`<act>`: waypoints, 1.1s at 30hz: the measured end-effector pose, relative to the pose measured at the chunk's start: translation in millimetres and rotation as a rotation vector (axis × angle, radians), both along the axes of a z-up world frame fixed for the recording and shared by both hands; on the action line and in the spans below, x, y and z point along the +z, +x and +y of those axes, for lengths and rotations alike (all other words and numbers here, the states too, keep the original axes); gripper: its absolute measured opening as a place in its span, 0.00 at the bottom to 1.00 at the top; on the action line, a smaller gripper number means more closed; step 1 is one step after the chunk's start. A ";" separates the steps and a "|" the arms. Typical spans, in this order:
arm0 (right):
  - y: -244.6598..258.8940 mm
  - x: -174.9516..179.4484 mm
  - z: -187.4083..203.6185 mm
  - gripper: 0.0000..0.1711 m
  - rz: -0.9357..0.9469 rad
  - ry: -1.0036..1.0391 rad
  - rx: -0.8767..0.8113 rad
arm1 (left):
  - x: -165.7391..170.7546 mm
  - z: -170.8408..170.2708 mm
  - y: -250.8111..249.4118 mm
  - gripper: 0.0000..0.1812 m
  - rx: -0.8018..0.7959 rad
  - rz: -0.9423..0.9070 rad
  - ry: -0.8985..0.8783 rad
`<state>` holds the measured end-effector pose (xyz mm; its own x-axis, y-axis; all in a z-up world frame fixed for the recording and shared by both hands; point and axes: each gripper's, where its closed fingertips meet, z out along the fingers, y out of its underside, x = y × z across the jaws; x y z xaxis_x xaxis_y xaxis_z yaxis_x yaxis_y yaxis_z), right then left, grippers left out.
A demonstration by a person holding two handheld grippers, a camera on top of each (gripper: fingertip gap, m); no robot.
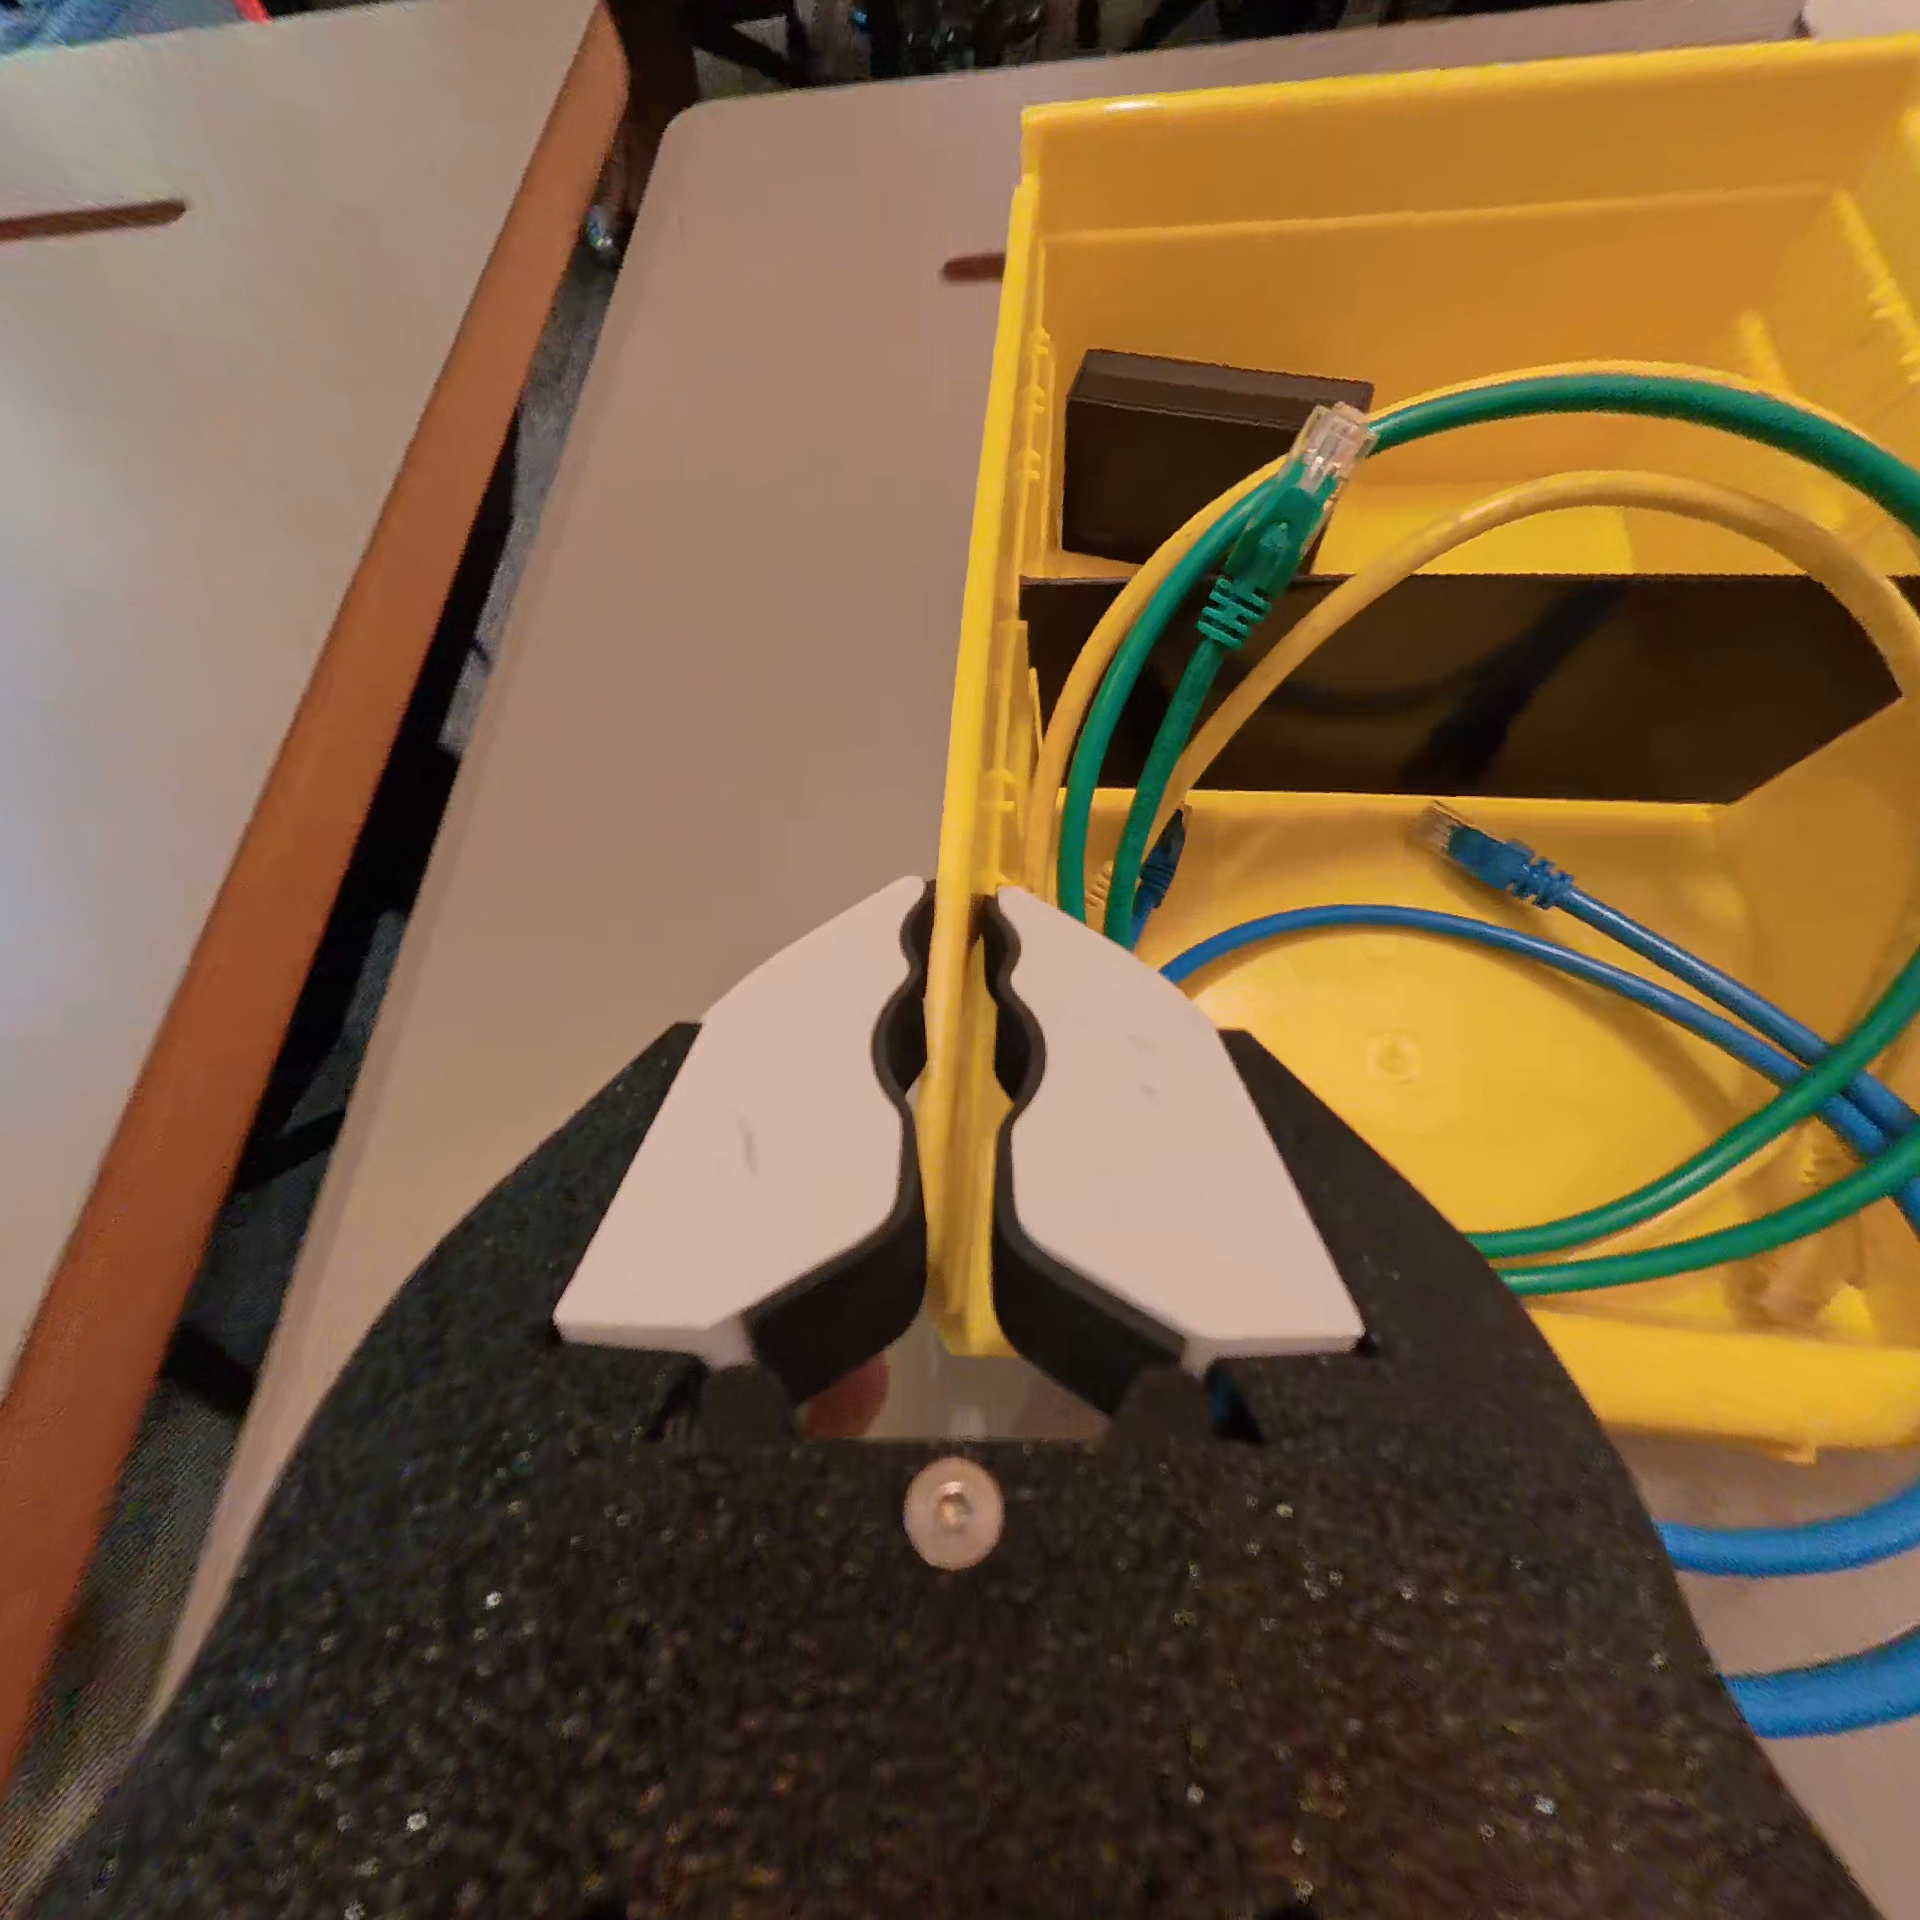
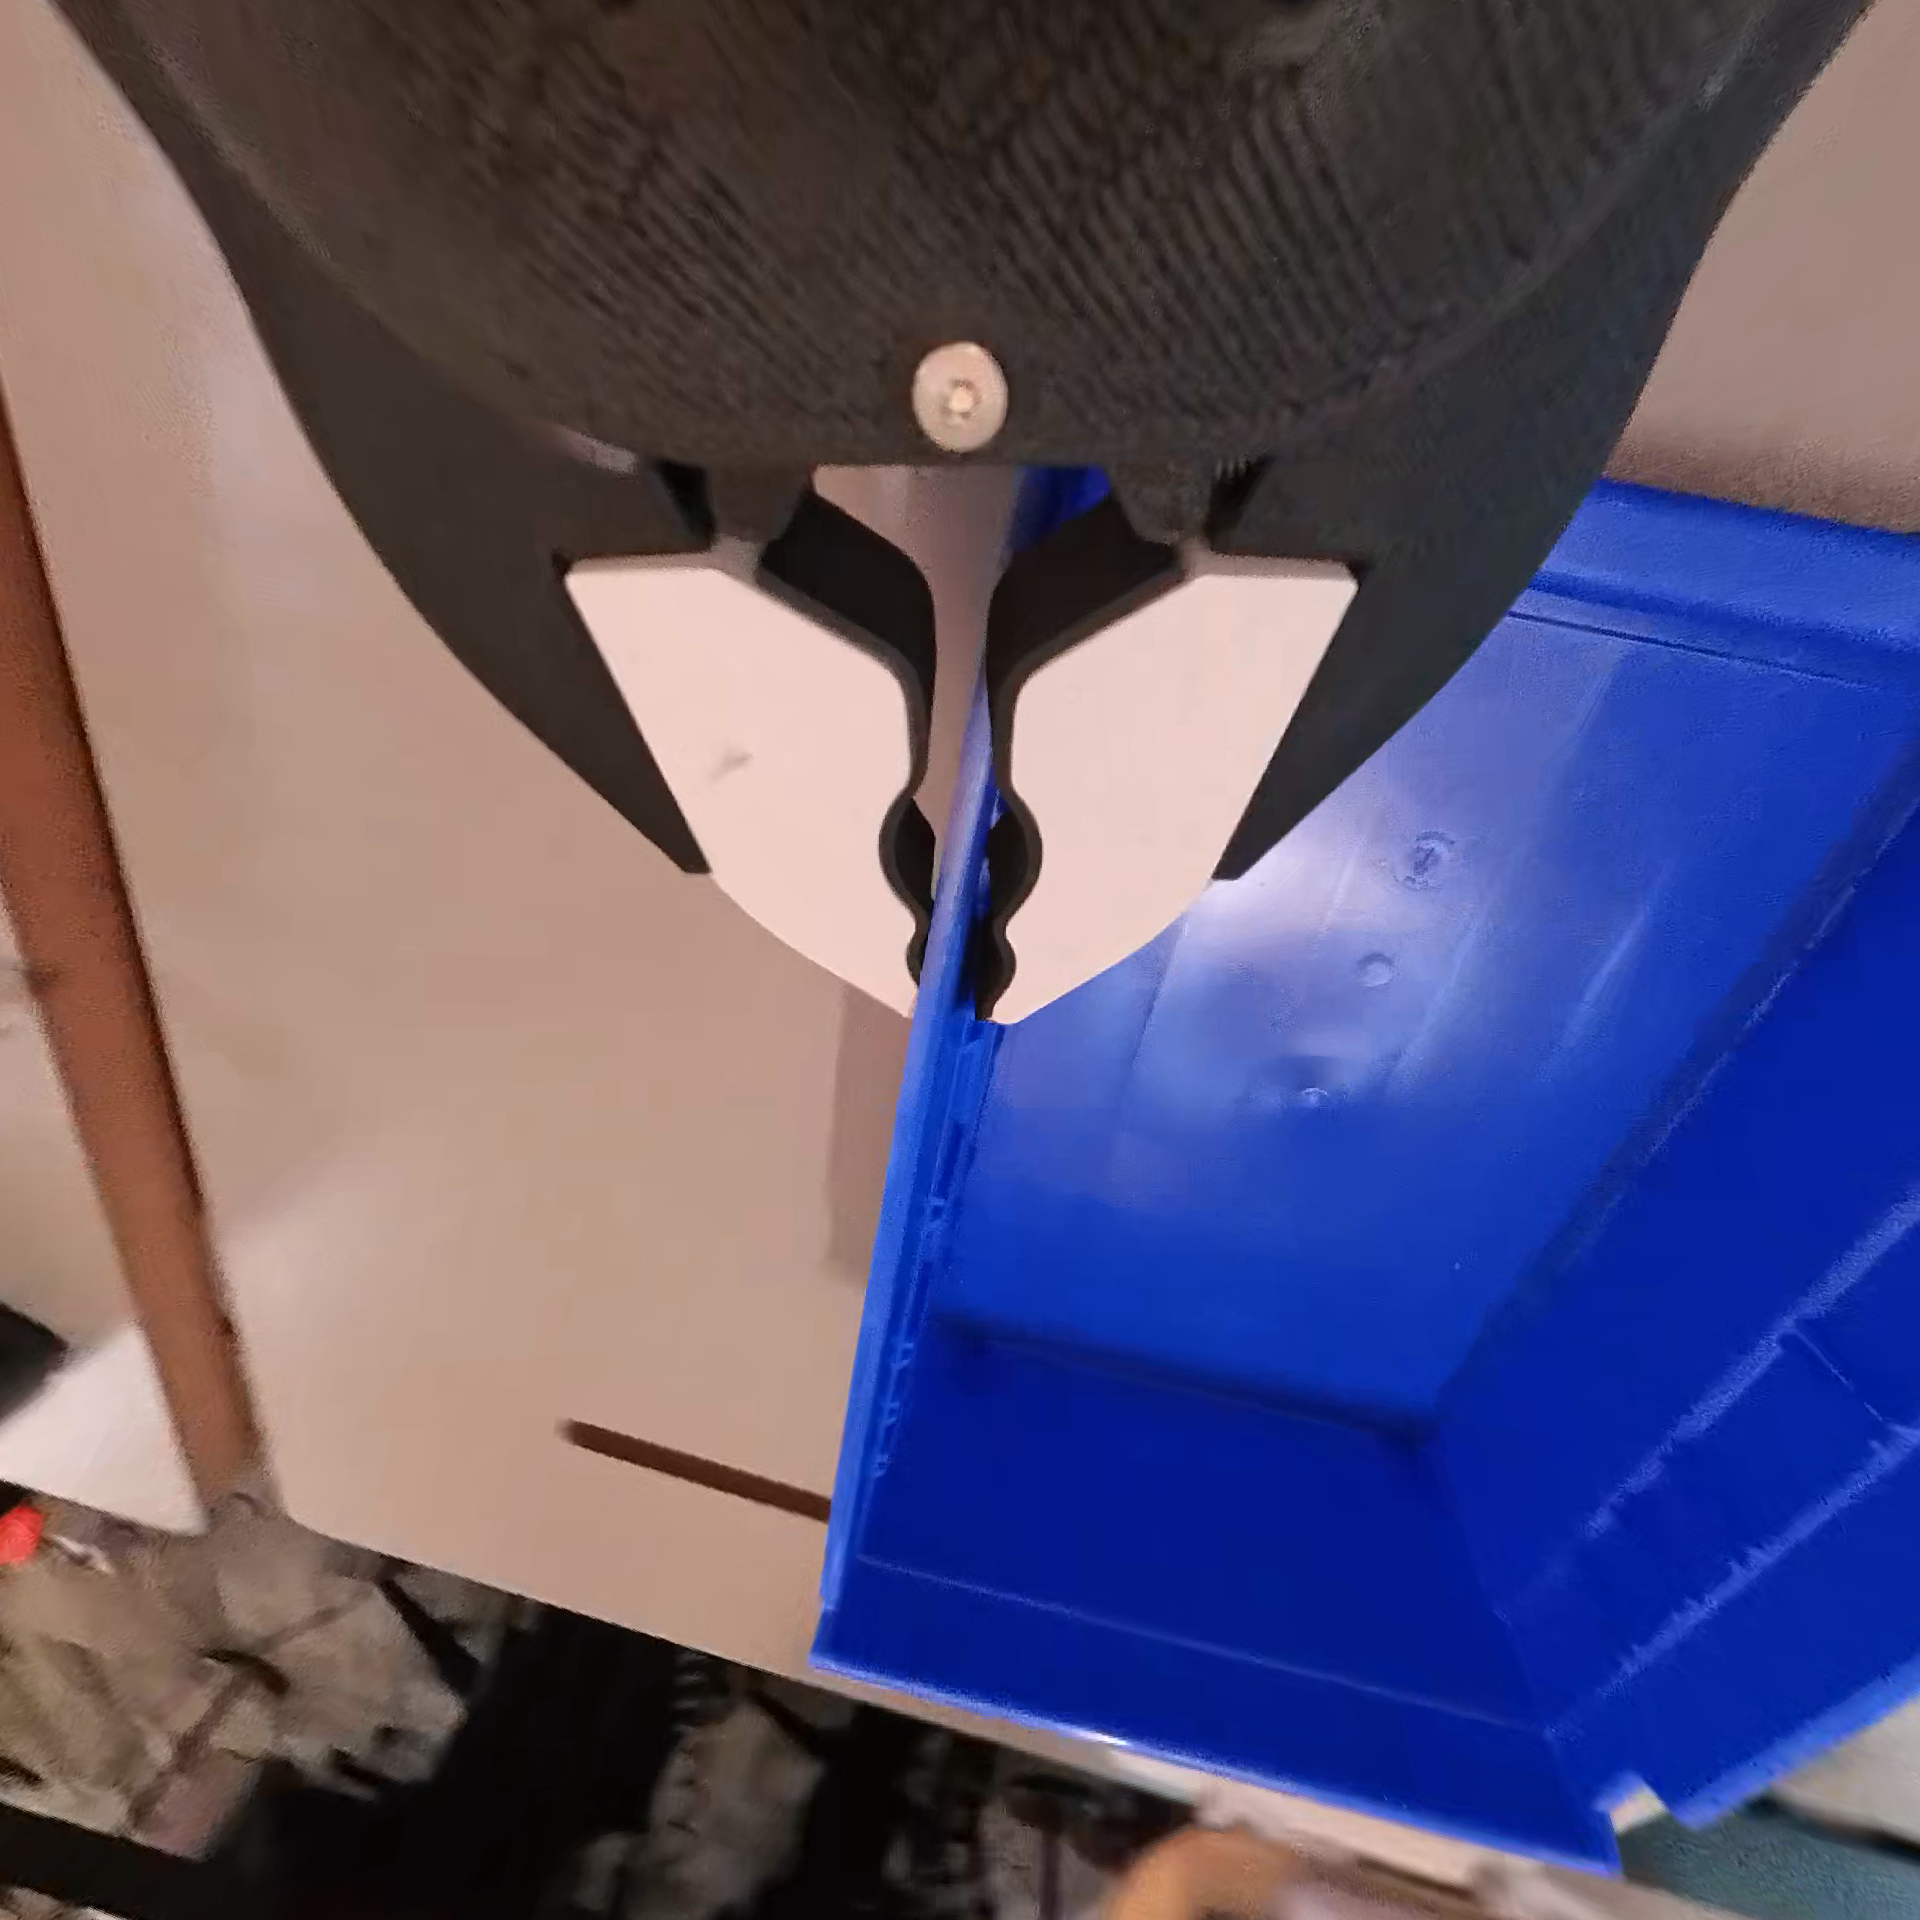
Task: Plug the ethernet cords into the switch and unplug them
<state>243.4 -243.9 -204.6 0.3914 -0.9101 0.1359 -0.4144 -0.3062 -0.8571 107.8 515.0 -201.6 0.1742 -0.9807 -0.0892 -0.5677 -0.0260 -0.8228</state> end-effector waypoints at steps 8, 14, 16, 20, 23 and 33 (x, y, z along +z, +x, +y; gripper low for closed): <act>72.3 0.0 -55.1 0.03 -0.033 -0.003 -0.169 | -0.1 -49.4 96.8 0.04 0.033 -0.051 0.007; 74.9 18.0 -67.2 0.22 -0.082 -0.178 -0.283 | 0.4 -78.3 101.8 0.06 -0.075 -0.007 0.169; 66.7 45.2 -52.5 0.28 -0.181 -0.183 -0.250 | 8.5 -87.3 100.2 0.15 -0.211 0.020 0.253; 44.1 93.0 52.9 0.34 -0.228 0.119 0.164 | 64.3 -103.1 113.8 0.22 -0.534 -0.009 0.436; 20.3 108.1 132.7 0.37 -0.236 0.352 0.425 | 95.1 -112.3 141.9 0.22 -0.749 0.067 0.476; 46.7 89.4 142.1 0.54 -0.246 0.267 0.254 | 49.0 -111.8 254.8 0.34 -1.095 0.548 0.626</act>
<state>290.2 -101.7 -115.1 0.5923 -0.8053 0.0258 -0.1288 -0.1263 -0.9836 362.5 403.2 -152.6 -0.8552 -0.3636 -0.3694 -0.3102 0.9300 -0.1974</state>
